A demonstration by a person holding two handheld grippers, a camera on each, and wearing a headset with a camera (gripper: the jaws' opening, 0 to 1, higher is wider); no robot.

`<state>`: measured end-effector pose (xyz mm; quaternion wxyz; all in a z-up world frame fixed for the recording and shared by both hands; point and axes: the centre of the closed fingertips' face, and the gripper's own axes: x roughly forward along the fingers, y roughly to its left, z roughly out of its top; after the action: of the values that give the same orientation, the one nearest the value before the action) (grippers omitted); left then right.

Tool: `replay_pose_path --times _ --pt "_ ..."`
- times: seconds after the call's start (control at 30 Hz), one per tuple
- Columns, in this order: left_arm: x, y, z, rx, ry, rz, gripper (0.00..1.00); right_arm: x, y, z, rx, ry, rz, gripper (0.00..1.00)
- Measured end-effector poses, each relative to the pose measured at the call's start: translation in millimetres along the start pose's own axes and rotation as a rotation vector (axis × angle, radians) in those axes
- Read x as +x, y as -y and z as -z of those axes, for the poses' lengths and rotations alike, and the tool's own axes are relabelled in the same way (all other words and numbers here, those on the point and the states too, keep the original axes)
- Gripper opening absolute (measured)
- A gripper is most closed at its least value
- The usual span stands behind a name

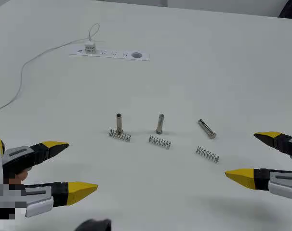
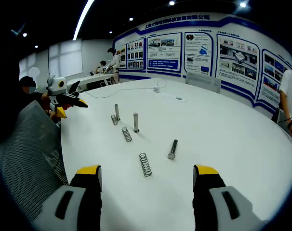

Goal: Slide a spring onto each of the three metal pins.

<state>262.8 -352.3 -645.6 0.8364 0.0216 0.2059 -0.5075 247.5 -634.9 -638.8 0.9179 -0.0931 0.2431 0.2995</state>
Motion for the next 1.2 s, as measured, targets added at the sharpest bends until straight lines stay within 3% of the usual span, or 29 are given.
replay_pose_path --times 0.23,0.67,1.2 --pt "3.6 0.3 -2.8 0.005 0.004 0.005 0.74 -8.1 2.9 2.7 0.004 -0.004 0.012 0.78" --pt "4.3 -5.1 -3.3 0.011 -0.005 0.004 0.75 -7.8 5.1 2.8 0.011 -0.008 0.021 0.77" --pt "4.5 -0.9 -4.2 0.015 0.0 0.006 0.74 -8.3 7.4 1.6 0.031 -0.018 0.034 0.71"
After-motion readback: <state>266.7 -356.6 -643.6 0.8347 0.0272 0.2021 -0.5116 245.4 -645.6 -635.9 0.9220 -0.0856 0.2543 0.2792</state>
